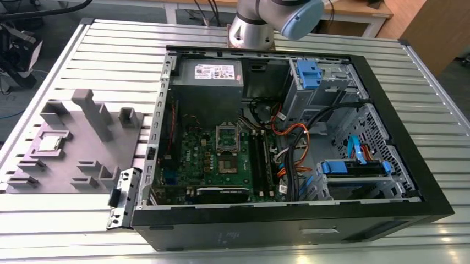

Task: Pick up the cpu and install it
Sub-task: 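Reach for the cpu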

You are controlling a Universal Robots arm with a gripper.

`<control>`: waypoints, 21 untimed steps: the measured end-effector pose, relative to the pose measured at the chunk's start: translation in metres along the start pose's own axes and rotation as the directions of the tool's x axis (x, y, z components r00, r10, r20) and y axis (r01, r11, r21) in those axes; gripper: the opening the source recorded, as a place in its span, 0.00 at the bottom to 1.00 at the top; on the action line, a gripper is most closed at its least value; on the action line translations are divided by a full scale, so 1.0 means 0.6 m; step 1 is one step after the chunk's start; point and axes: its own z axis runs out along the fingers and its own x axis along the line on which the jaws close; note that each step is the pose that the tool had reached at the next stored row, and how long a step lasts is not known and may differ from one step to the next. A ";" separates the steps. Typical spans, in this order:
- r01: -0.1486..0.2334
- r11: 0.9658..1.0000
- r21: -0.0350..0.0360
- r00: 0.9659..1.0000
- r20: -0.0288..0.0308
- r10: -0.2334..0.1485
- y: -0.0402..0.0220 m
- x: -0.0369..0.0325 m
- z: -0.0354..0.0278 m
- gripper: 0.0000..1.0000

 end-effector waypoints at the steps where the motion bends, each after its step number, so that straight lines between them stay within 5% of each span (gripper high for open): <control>1: 0.000 1.000 0.000 1.000 0.000 0.000 -0.002 0.001 0.003 0.11; 15: 0.000 1.000 0.000 1.000 0.000 0.000 -0.021 0.025 0.038 0.11; 21: 0.000 1.000 0.000 1.000 0.000 0.000 -0.022 0.026 0.040 0.11</control>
